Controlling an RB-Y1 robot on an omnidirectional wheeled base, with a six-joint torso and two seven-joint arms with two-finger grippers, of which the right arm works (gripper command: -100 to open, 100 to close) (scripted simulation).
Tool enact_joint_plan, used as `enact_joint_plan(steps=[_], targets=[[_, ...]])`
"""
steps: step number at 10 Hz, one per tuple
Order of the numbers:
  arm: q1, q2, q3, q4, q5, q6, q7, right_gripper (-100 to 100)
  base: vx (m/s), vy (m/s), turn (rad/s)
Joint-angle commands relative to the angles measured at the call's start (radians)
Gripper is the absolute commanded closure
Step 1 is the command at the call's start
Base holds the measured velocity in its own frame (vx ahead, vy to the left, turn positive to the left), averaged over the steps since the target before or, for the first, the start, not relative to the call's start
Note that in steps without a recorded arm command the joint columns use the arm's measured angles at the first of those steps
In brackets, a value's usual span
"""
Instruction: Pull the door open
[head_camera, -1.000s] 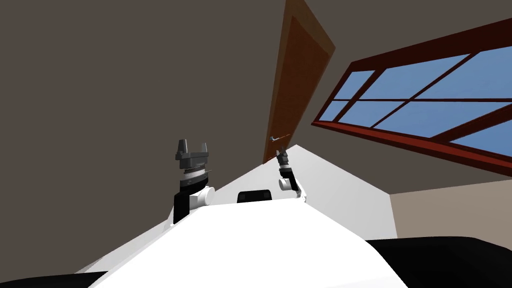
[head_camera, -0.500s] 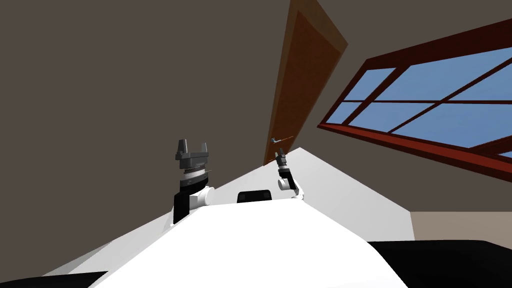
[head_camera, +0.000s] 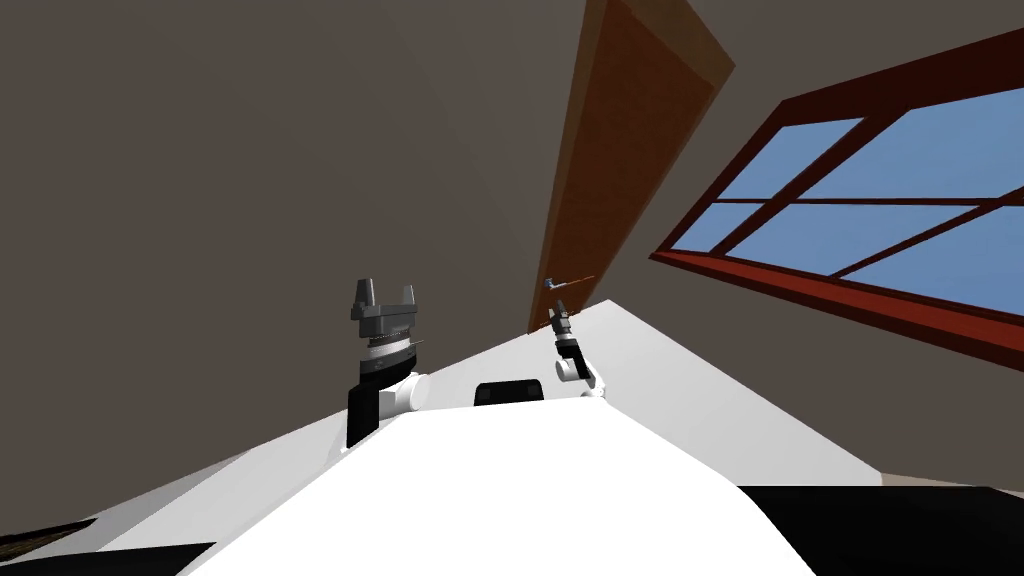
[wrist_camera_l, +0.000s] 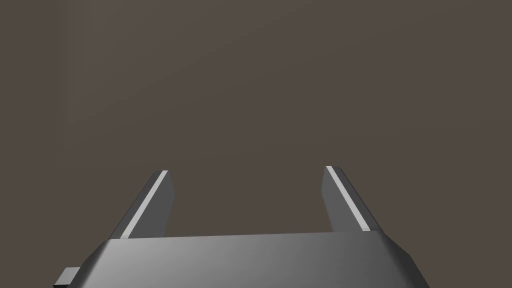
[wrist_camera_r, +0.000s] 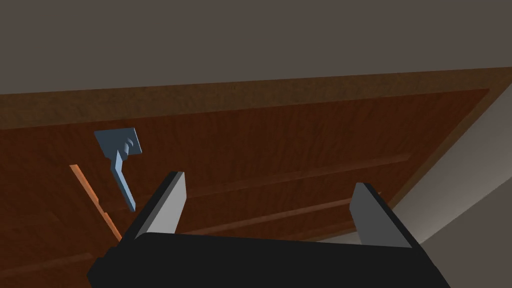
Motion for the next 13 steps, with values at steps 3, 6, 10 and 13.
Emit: enact_joint_plan(steps=[3, 6, 10, 13], targets=[[-0.03, -0.019, 0.015, 0.103, -0.029, -0.034, -0.004, -100, 0.044, -0.124, 0.152], [-0.047, -0.028, 0.023, 0.162, -0.044, -0.05, -0.006, -100, 0.029, -0.087, 0.086], [-0.08, -0.046, 0.039, 0.27, -0.074, -0.082, -0.01, -100, 0.037, -0.126, 0.148], [-0.104, -0.059, 0.05, 0.347, -0.095, -0.105, -0.012, -100, 0.03, -0.131, 0.133]])
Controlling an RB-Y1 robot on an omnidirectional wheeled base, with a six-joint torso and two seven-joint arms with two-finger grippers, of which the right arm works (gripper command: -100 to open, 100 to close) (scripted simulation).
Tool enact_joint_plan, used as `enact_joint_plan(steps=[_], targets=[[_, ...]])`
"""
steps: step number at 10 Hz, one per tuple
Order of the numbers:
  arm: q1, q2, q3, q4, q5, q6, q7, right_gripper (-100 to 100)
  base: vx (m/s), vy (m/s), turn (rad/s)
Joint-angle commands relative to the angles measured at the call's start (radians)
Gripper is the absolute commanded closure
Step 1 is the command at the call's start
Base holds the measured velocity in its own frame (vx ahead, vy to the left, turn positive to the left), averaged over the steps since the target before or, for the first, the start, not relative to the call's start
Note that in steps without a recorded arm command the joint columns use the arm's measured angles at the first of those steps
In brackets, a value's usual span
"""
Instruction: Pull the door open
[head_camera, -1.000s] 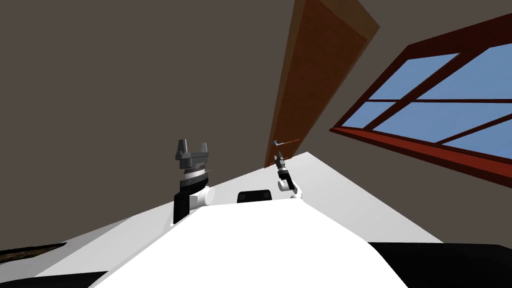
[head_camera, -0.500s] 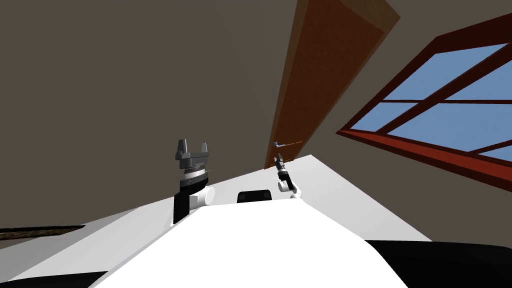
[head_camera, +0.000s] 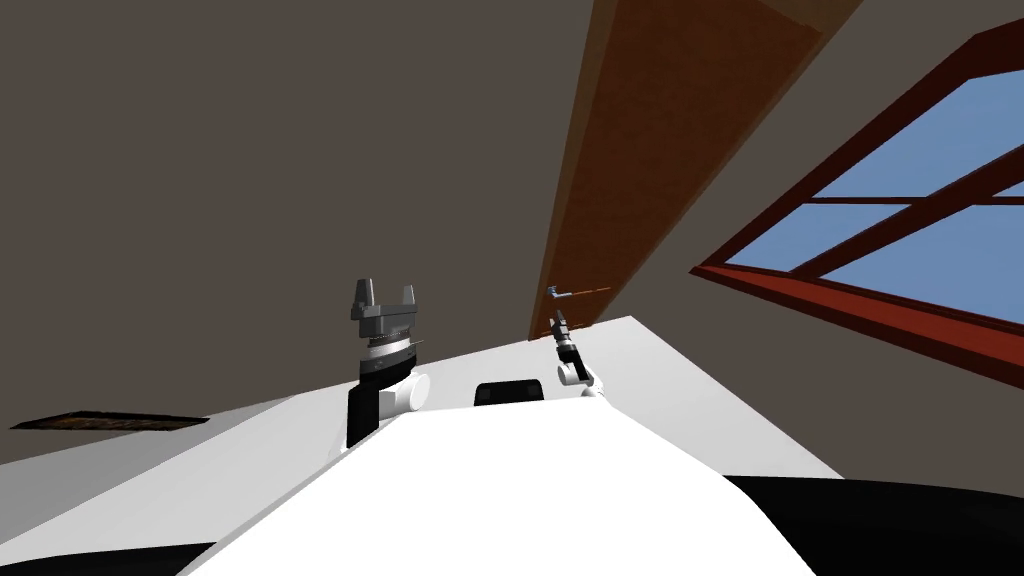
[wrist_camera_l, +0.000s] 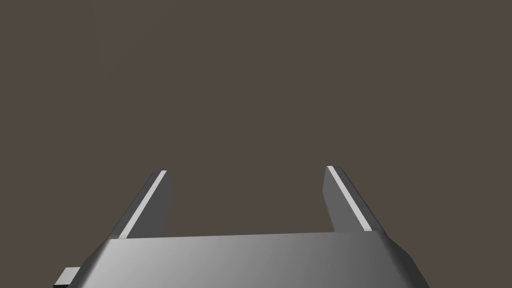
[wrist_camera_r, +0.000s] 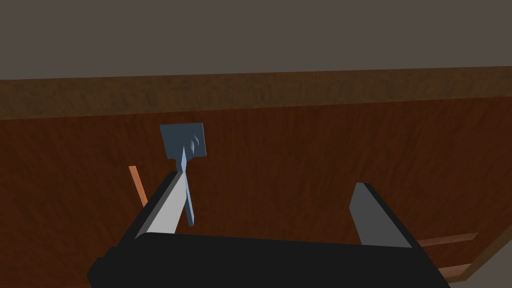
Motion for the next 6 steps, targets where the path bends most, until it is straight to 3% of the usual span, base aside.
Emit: enact_joint_plan(steps=[1, 5, 6], targets=[[-0.01, -0.005, 0.006, 0.038, -0.011, -0.011, 0.001, -100, 0.027, -0.12, 0.135], [-0.039, -0.02, 0.02, 0.132, -0.038, -0.038, -0.002, -100, 0.013, -0.131, 0.128], [-0.053, -0.027, 0.026, 0.177, -0.05, -0.051, -0.004, -100, 0.049, -0.167, 0.206]])
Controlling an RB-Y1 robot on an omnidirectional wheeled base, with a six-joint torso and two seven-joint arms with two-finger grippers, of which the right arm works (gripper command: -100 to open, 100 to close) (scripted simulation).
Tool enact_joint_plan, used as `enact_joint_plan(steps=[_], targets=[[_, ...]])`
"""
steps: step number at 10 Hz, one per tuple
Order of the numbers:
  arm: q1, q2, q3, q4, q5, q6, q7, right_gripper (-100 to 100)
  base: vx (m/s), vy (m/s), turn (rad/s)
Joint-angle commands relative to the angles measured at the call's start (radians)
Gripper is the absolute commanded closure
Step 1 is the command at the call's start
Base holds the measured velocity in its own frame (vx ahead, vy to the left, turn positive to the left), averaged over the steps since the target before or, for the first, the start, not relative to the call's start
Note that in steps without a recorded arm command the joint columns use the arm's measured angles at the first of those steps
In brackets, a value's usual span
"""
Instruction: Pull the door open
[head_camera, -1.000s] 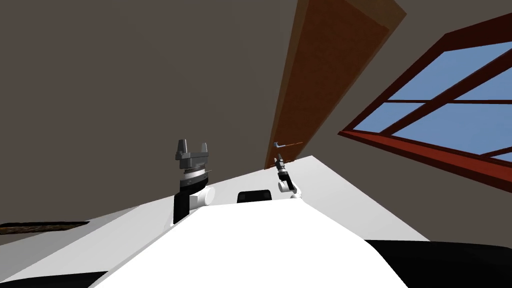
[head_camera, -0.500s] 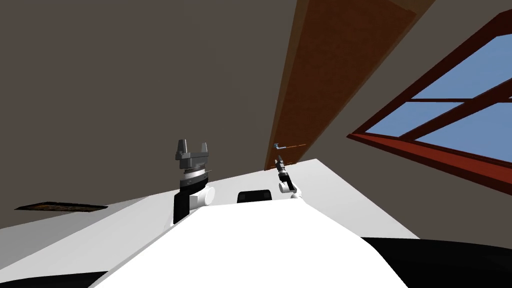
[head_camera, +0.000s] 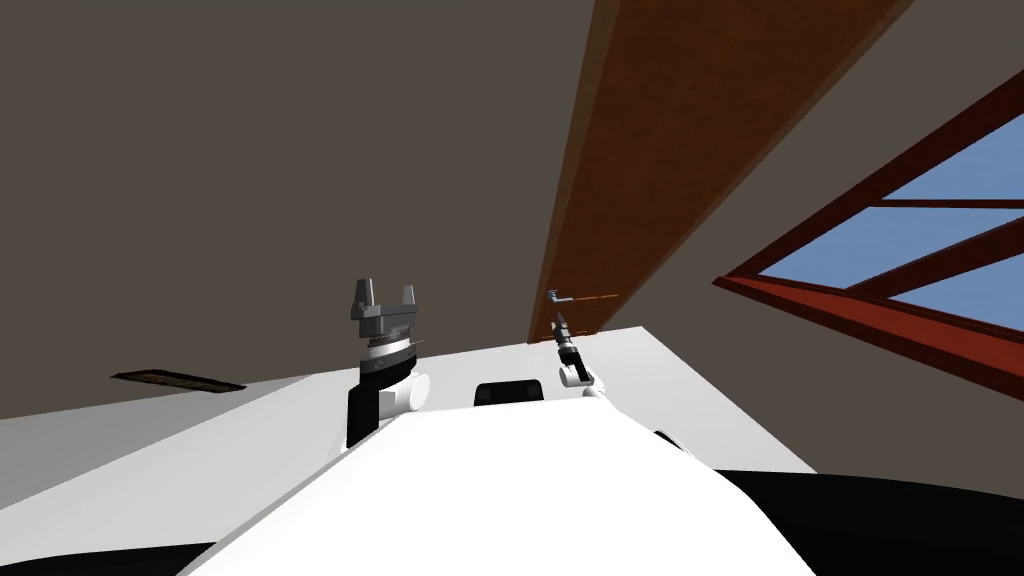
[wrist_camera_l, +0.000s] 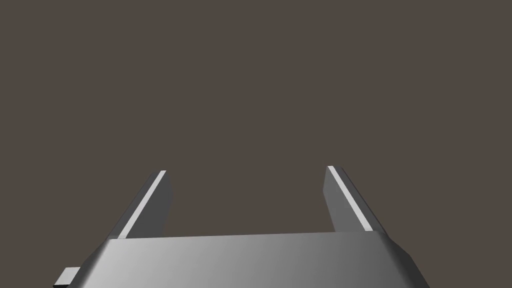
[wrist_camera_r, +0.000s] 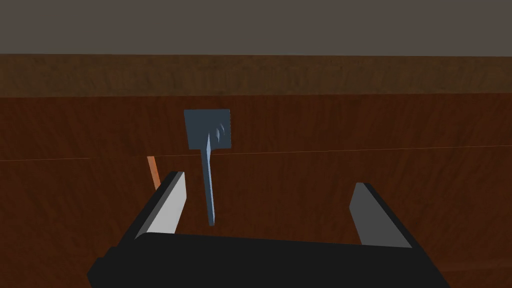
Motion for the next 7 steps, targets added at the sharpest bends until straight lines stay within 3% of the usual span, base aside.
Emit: enact_joint_plan(steps=[1, 7], targets=[[-0.007, -0.008, 0.007, 0.038, -0.012, -0.014, -0.002, -100, 0.033, -0.157, 0.144], [-0.046, -0.028, 0.025, 0.165, -0.048, -0.051, -0.006, -100, 0.015, -0.109, 0.103]])
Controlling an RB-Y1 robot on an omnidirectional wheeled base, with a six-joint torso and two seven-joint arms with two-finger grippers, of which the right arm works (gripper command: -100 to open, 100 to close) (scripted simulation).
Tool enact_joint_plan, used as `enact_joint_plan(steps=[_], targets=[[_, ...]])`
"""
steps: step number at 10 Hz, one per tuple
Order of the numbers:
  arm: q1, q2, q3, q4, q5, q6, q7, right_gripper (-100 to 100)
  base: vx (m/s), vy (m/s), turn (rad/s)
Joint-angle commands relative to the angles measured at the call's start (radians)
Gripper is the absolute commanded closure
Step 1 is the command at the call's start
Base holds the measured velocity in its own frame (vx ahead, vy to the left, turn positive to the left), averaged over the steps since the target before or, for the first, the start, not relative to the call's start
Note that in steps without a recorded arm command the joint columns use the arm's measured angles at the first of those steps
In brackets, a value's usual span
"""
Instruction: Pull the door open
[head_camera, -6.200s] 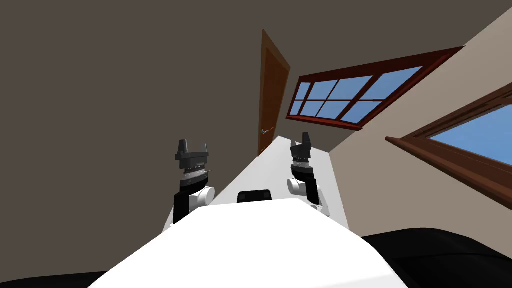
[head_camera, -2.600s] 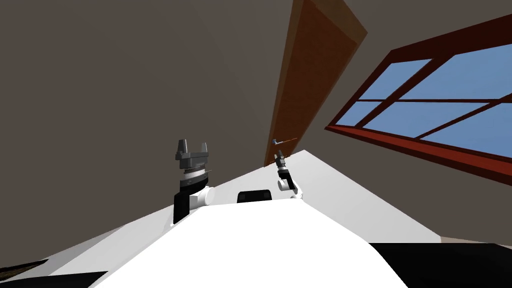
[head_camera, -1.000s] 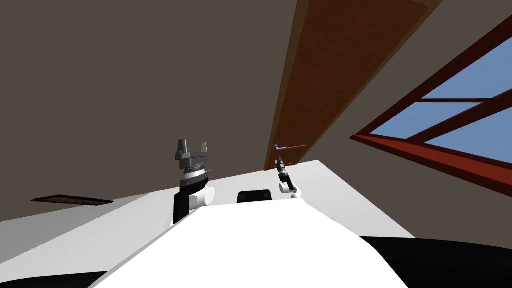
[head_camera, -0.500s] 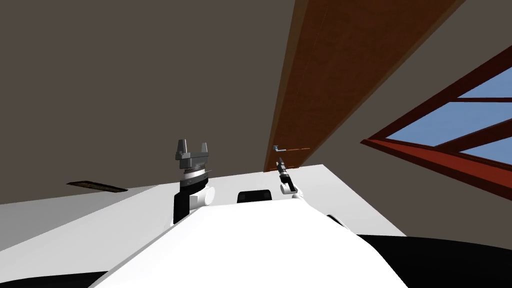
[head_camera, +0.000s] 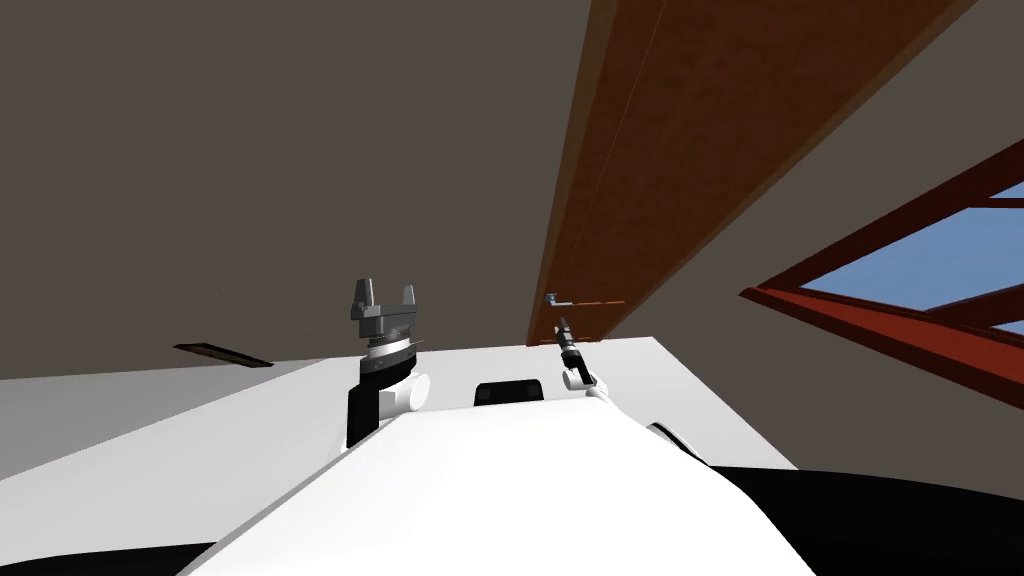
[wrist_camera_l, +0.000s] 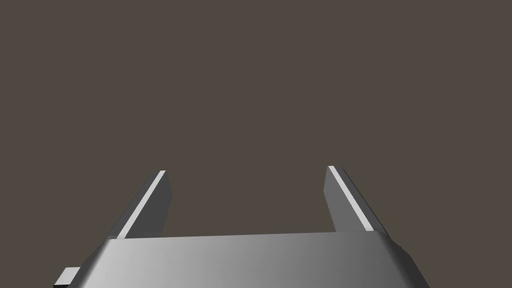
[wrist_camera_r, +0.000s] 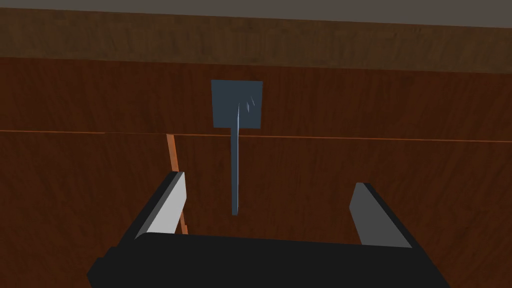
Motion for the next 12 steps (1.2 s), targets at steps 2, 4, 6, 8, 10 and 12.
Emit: enact_joint_plan(steps=[2, 4, 6, 8, 10, 12], targets=[[-0.019, -0.009, 0.007, 0.055, -0.014, -0.017, -0.004, -100, 0.022, -0.106, 0.103], [-0.033, -0.015, 0.014, 0.1, -0.026, -0.03, -0.005, -100, 0.01, -0.113, 0.109], [-0.045, -0.022, 0.019, 0.14, -0.037, -0.042, -0.007, -100, 0.004, -0.114, 0.123], [-0.033, -0.035, 0.008, 0.142, -0.039, -0.054, -0.023, -100, 0.067, -0.019, 0.098], [-0.023, -0.051, -0.005, 0.159, -0.046, -0.071, -0.042, -100, 0.167, 0.038, 0.127], [-0.008, -0.077, -0.024, 0.185, -0.055, -0.097, -0.071, -100, 0.218, 0.035, 0.2]])
